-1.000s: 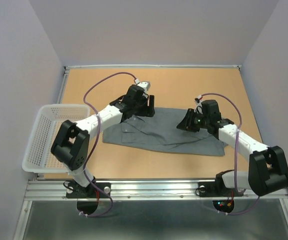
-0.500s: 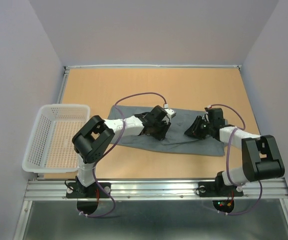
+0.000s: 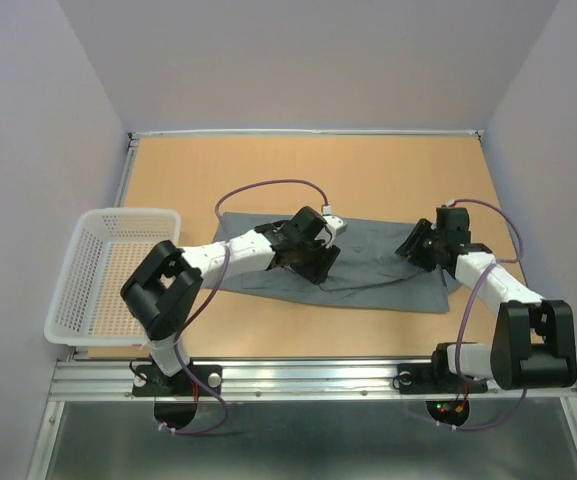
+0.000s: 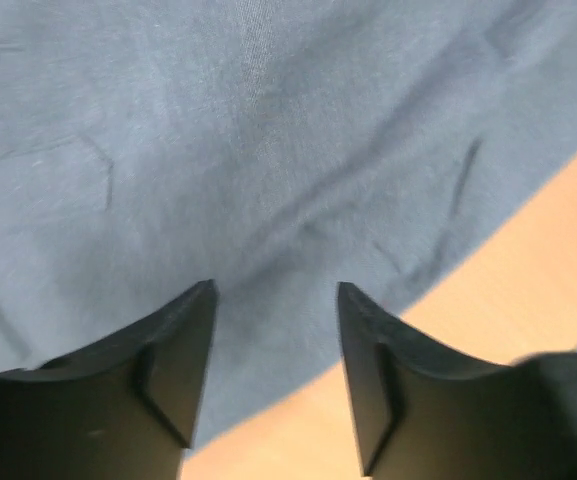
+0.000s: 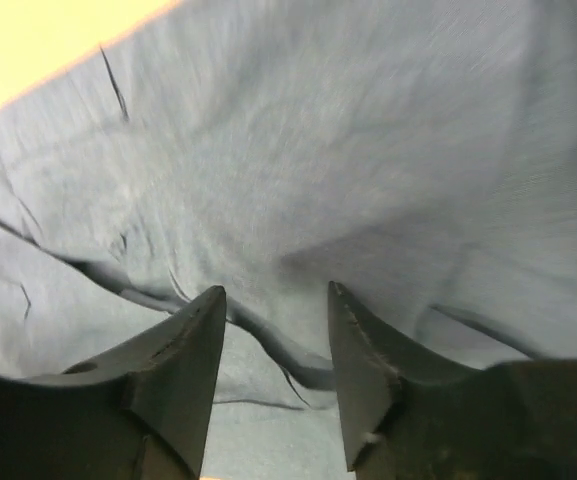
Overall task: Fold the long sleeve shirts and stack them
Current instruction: Fold the shirt
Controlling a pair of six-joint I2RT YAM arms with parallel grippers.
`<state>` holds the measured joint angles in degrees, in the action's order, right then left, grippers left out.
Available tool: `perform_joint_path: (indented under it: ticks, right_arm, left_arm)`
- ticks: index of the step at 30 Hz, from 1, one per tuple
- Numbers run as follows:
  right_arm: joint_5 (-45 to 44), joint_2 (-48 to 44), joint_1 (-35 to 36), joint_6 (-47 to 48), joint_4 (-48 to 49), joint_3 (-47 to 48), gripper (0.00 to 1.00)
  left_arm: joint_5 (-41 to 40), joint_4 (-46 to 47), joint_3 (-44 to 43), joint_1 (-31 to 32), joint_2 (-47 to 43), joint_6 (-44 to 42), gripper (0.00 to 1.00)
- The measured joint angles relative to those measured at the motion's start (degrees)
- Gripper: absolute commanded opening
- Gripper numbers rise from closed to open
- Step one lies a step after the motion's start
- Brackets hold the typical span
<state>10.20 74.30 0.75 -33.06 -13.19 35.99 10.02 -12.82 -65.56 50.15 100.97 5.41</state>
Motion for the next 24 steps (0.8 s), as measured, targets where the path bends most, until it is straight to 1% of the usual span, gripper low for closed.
perform_joint_path:
  ticks: [2, 4, 6, 8, 10, 12, 13, 16, 19, 24]
  right_arm:
    - [-3.1, -2.3, 0.0, 0.3, -2.8, 1.9, 0.70]
    - [-6.7, -5.3, 0.0, 0.6, -6.6, 3.8, 0.77]
    - [-8.8, -7.6, 0.0, 0.6, -9.6, 4.6, 0.78]
    - [-10.9, -9.5, 0.0, 0.4, -13.1, 4.7, 0.78]
    - [-12.2, -10.5, 0.0, 0.0, -16.5, 4.7, 0.74]
    - [-12.9, -11.2, 0.0, -0.7, -18.5, 4.6, 0.73]
    - [-13.2, -11.6, 0.0, -1.5, -19.5, 4.4, 0.72]
    - [-13.6, -11.6, 0.2, -2.8, -19.8, 3.3, 0.70]
    - [-13.9, -10.2, 1.0, -3.7, -19.6, 2.0, 0.68]
    - [-14.6, -2.6, 1.6, -4.1, -16.7, 1.7, 0.66]
  left_arm:
    - [-1.1, -0.9, 0.1, 0.0, -3.7, 0.0, 0.80]
    - [-3.1, -0.8, 0.1, -0.4, -7.3, 0.8, 0.81]
    - [-4.5, -0.5, -0.1, -1.6, -9.7, 1.6, 0.81]
    - [-6.6, 0.0, -0.5, -4.1, -10.1, 2.9, 0.81]
    - [-8.4, 0.3, -0.9, -7.8, -9.0, 4.5, 0.78]
    - [-10.3, 0.2, -1.8, -12.1, -6.3, 6.6, 0.75]
    - [-11.2, 0.2, -2.8, -14.8, -3.6, 7.6, 0.75]
    - [-13.6, -0.3, -4.2, -19.5, 1.8, 9.6, 0.73]
    - [-14.9, -1.3, -4.7, -21.5, 4.9, 10.9, 0.72]
    - [-14.4, -1.5, -5.1, -23.3, 7.3, 12.4, 0.72]
